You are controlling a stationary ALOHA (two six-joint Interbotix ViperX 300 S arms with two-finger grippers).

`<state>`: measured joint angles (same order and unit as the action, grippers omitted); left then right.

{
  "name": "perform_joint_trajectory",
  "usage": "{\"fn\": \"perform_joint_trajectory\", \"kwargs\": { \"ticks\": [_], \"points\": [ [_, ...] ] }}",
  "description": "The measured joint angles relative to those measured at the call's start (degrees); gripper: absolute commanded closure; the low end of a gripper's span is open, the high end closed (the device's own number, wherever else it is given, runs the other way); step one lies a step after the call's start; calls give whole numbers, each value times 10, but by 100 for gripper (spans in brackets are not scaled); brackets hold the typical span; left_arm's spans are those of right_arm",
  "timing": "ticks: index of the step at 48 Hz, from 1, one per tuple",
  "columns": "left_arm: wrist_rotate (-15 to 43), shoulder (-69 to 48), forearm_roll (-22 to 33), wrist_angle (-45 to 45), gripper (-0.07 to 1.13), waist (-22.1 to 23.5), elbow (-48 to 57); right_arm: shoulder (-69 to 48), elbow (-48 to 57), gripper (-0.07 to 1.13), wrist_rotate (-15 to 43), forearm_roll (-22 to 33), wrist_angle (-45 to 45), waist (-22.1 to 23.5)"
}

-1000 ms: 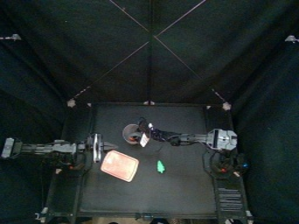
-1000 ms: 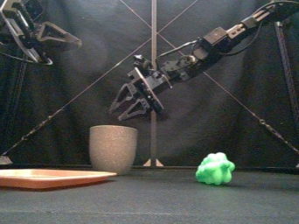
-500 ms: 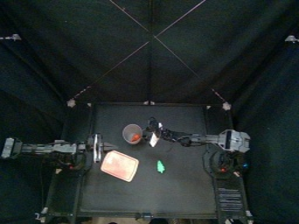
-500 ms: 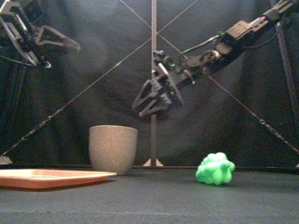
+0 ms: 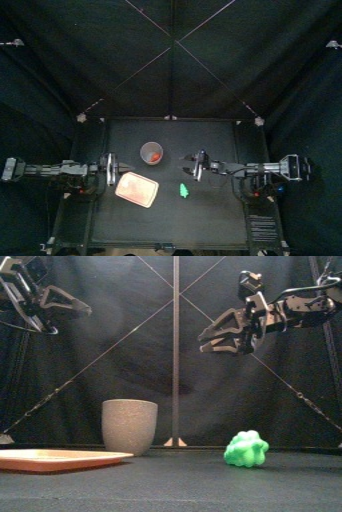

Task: Pick the drumstick then place it in the grey bowl
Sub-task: Drop drumstick in the grey bowl and return to neutral

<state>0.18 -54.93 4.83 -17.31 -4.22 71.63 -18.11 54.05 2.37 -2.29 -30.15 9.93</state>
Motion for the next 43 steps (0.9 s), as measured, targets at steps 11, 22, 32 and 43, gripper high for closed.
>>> {"fn": "perform_joint_trajectory", "kwargs": {
  "ticks": [11,22,32,43],
  "points": [
    [0,0,0,-15,78,0,5,-4,23,20,2,33,-12,-1],
    [-2,-1,6,-18,78,0,7,-5,34,20,5,33,-13,-4],
    [-3,-1,28,-18,78,-1,12,-5,36,20,4,32,-13,-4],
    [-3,-1,35,-18,78,0,15,-6,36,20,4,32,-13,-4]
  ]
}}
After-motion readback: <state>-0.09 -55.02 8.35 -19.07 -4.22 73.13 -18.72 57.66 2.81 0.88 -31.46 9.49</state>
